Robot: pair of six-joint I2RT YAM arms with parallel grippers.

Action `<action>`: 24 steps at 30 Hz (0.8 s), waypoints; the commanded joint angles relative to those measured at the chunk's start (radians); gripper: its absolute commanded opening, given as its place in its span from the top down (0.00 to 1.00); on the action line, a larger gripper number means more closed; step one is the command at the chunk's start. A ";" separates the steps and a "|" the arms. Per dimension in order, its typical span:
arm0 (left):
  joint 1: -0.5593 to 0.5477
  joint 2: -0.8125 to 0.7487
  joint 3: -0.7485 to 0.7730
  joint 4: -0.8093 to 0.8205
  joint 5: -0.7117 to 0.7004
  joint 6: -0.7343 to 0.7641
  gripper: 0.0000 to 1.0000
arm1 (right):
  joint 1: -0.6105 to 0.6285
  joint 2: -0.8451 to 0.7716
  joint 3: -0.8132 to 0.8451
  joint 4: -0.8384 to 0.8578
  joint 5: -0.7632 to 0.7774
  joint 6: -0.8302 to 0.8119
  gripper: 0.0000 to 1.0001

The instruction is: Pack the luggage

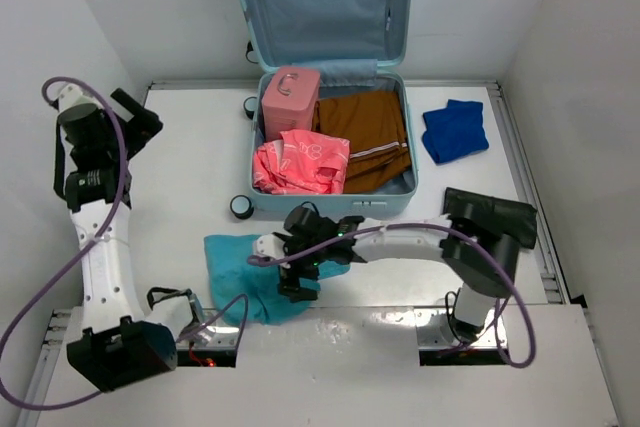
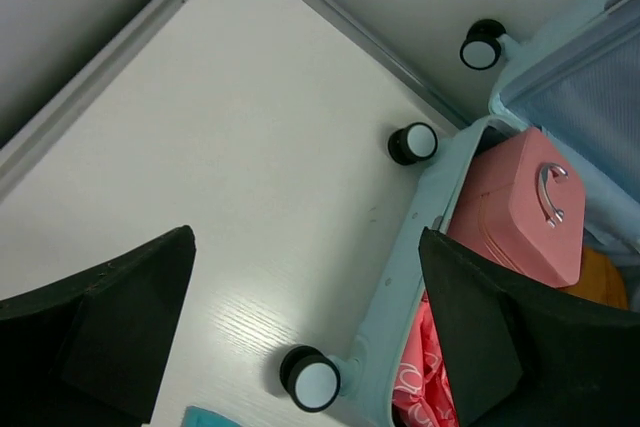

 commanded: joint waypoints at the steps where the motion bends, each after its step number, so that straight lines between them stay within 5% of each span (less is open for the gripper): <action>1: 0.073 -0.075 -0.008 -0.009 0.070 0.024 0.01 | 0.025 0.084 0.106 0.125 0.042 0.008 0.01; 9: 0.163 -0.086 -0.019 -0.009 0.135 0.047 0.01 | 0.043 0.246 0.136 0.147 0.207 -0.066 0.01; 11: 0.185 -0.070 -0.019 0.005 0.157 0.047 0.01 | 0.031 0.266 0.149 0.075 0.212 -0.061 0.10; 19: 0.185 -0.012 -0.039 0.101 0.217 0.037 0.01 | -0.065 0.133 0.046 -0.042 0.183 -0.057 0.94; 24: 0.085 0.035 -0.070 0.123 0.137 0.092 0.01 | -0.119 -0.197 0.107 -0.220 0.141 0.001 1.00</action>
